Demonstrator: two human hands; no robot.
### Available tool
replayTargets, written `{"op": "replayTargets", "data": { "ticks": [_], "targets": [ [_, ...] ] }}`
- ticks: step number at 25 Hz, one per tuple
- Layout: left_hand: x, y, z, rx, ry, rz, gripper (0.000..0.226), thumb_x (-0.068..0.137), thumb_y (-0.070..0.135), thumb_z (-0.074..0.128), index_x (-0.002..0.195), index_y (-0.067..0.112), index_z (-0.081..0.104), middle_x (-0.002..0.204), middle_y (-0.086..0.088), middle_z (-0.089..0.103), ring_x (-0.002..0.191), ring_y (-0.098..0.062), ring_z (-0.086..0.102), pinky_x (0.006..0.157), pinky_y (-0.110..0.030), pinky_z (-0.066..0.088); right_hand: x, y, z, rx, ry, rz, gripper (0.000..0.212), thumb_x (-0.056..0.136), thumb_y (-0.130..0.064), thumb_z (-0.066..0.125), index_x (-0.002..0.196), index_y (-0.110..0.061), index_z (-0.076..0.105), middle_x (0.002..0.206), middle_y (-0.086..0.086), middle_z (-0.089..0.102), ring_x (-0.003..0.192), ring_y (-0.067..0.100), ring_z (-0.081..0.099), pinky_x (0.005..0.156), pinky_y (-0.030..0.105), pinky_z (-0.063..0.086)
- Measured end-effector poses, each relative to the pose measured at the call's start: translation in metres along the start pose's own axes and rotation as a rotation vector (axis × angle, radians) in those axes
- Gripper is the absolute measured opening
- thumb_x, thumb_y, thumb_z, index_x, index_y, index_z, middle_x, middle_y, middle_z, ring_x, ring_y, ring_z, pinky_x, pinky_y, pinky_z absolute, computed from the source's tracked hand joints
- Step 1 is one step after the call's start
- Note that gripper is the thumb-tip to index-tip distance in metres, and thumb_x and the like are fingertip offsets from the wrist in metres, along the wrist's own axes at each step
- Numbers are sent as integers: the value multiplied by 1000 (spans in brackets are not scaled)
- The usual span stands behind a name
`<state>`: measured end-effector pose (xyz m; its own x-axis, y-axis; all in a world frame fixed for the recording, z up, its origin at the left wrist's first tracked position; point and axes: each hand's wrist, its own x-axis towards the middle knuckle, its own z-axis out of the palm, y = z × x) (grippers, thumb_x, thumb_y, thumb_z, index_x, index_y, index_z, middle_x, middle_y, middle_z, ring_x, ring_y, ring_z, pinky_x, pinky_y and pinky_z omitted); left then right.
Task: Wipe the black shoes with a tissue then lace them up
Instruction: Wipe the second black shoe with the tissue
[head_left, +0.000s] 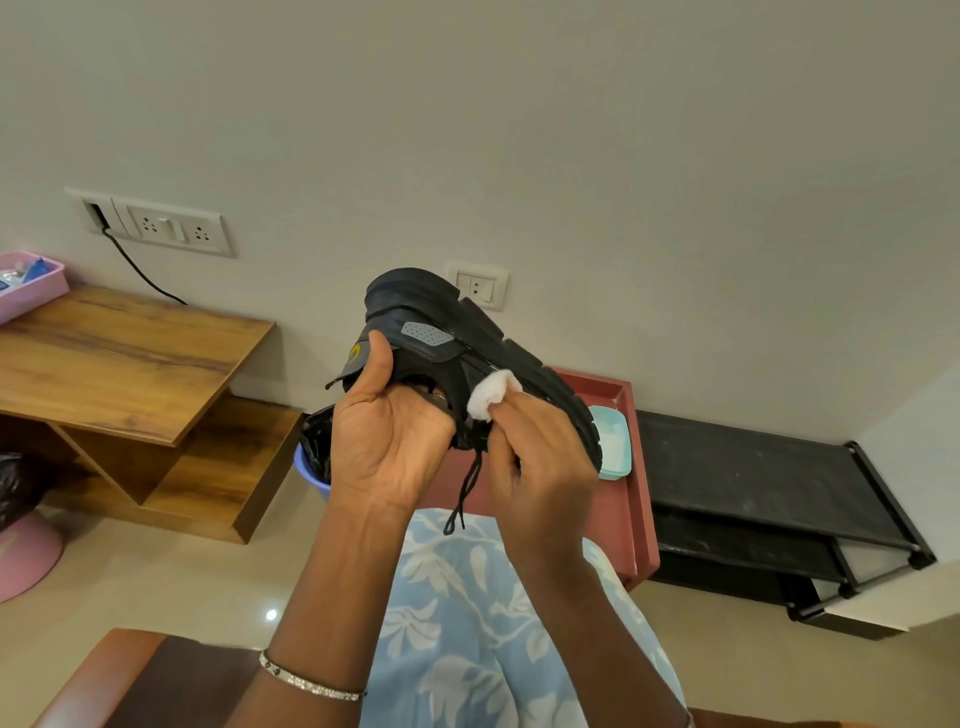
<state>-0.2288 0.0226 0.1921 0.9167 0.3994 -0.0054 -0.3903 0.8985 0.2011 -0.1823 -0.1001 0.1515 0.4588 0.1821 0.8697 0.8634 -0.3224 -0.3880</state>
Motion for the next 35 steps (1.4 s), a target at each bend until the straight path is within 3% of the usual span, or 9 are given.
{"op": "replayTargets", "data": {
  "ticks": [3,6,11,16,20,24,29,32,35],
  "targets": [
    [-1,-4,2,-2,-22,-51,55,100,37,48,141,1,52,149,-22,47,138,-40,46,118,-54,30,11,-9,4,12,8,34,23,88,6,69,109,0,75,104,11,75,101,21,71,94,28,56],
    [-7,-7,3,17,-52,-130,57,95,41,51,120,-7,67,136,-25,58,130,-40,51,109,-56,36,11,-23,6,103,-57,33,26,91,4,67,116,-2,73,116,9,72,113,20,66,99,31,53],
    [-6,-4,1,37,-24,-34,57,99,37,49,145,3,45,149,-22,48,139,-39,44,121,-53,24,5,4,-3,55,-32,136,24,88,5,69,111,-1,73,110,10,74,106,17,68,91,29,57],
    [-5,-6,2,64,11,-21,56,101,38,46,147,7,44,149,-18,49,139,-37,46,121,-53,23,4,7,-5,-54,-31,286,16,90,-3,69,105,-7,72,99,4,71,92,16,64,75,22,55],
    [-10,-17,6,62,-19,-111,59,99,39,52,146,4,47,154,-19,42,143,-35,39,124,-47,19,36,-23,3,26,-30,221,11,91,-6,63,99,-6,70,94,5,67,87,15,59,73,16,46],
    [-16,-15,12,133,-26,-70,54,101,40,48,142,4,51,151,-19,45,141,-34,43,123,-47,23,36,-15,-4,89,-50,152,11,92,-2,63,100,-4,70,93,4,67,88,17,61,74,24,50],
    [-14,-3,17,164,-35,19,54,105,41,41,148,9,44,150,-15,49,139,-32,46,121,-49,27,-4,15,-13,19,5,353,11,92,-8,63,102,-7,69,96,4,68,89,16,65,61,31,58],
    [-11,-4,17,147,-52,-3,56,102,41,44,146,8,48,150,-16,48,139,-33,46,119,-49,29,7,7,-13,-13,4,339,10,91,-3,65,99,-7,68,93,2,66,87,15,60,71,16,50],
    [-12,-10,17,109,-59,-63,56,99,40,49,142,5,51,152,-18,45,141,-33,43,123,-46,22,35,-14,-7,58,-31,225,10,90,-3,63,99,-6,68,93,2,65,87,14,58,73,17,45]
  ]
}}
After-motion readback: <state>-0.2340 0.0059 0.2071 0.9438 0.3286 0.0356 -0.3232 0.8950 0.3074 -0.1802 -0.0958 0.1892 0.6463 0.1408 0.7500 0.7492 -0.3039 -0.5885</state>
